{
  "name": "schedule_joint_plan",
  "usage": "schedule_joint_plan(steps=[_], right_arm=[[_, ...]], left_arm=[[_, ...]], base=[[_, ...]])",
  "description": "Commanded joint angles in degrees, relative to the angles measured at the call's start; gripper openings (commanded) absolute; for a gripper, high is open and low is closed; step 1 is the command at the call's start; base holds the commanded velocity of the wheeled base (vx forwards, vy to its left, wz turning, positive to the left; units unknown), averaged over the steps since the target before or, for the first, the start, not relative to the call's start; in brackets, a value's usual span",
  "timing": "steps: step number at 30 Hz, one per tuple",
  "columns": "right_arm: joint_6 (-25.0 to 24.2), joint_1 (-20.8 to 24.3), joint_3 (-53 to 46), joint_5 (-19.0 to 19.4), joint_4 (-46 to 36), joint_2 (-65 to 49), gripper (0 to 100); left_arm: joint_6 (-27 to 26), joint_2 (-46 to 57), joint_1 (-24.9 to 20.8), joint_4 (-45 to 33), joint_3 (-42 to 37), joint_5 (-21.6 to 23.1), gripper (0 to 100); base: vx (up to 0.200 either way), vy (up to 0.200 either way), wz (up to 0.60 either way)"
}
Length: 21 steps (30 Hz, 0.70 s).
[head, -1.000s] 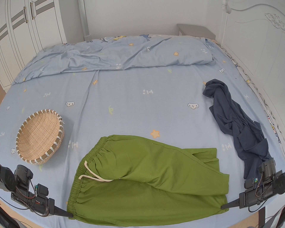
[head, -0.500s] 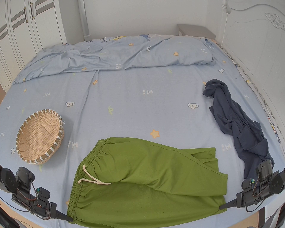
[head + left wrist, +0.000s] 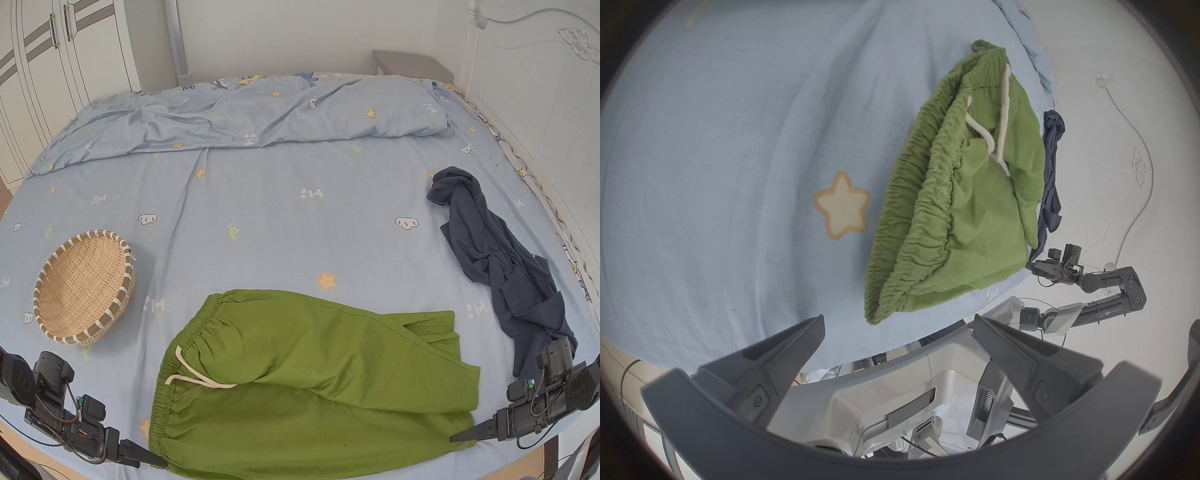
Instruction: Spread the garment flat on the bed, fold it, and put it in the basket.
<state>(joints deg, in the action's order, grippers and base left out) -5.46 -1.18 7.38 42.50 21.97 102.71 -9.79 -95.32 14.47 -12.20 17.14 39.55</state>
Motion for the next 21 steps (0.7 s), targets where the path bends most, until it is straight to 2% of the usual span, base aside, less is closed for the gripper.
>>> schedule_joint_plan(steps=[1, 2, 3, 4, 5, 6, 9, 10, 11, 15, 19, 21], right_arm=[[0.1, -0.7, -1.1, -0.3, 0.3, -4.4, 100], [0.0, -1.2, -1.3, -0.5, 0.1, -8.3, 100], [0.0, -1.3, -1.3, -0.5, 0.1, -8.7, 100], [0.1, -2.8, -1.3, -0.7, 0.1, -12.6, 100], [0.1, -2.8, -1.3, -0.7, 0.1, -12.6, 100], [0.2, -4.4, -1.0, -0.7, -0.2, -16.7, 100], [0.2, -6.2, 0.3, -0.7, -0.1, -19.6, 100], [0.2, -6.2, 0.3, -0.7, -0.1, -19.6, 100], [0.2, -7.3, 2.1, -0.7, -0.1, -20.4, 100], [-0.2, -8.0, 6.6, -0.7, -0.2, -21.8, 100], [-0.5, -8.0, 12.3, -0.8, -0.2, -21.3, 100], [-0.9, -7.3, 16.4, -0.9, -0.2, -19.9, 100]], left_arm=[[0.2, 5.8, 0.1, -3.1, 1.3, 0.3, 100], [0.7, 11.0, 0.1, -7.6, 4.0, 0.4, 100], [0.8, 11.5, 0.1, -8.1, 4.3, 0.4, 100], [2.0, 15.4, -0.1, -14.3, 8.5, 1.1, 100], [2.0, 15.4, -0.1, -14.3, 8.5, 1.1, 100], [3.7, 18.8, -1.0, -22.6, 15.6, 3.5, 100], [5.5, 19.2, -3.0, -28.1, 23.7, 4.7, 100], [5.5, 19.2, -3.0, -28.1, 23.7, 4.7, 100], [6.9, 19.0, -3.8, -28.7, 28.7, 4.7, 100], [10.3, 15.2, -7.1, -27.9, 38.1, 4.9, 100], [14.0, 9.6, -9.6, -24.2, 44.3, 5.1, 100], [16.6, 4.4, -11.5, -19.3, 48.1, 4.8, 100]], base=[[0.0, 0.0, 0.0], [0.0, 0.0, 0.0], [0.0, 0.0, 0.0], [0.0, 0.0, 0.0], [0.0, 0.0, 0.0], [0.0, 0.0, 0.0], [0.0, 0.0, 0.0], [0.0, 0.0, 0.0], [0.0, 0.0, 0.0], [0.0, 0.0, 0.0], [0.0, 0.0, 0.0], [0.0, 0.0, 0.0]])
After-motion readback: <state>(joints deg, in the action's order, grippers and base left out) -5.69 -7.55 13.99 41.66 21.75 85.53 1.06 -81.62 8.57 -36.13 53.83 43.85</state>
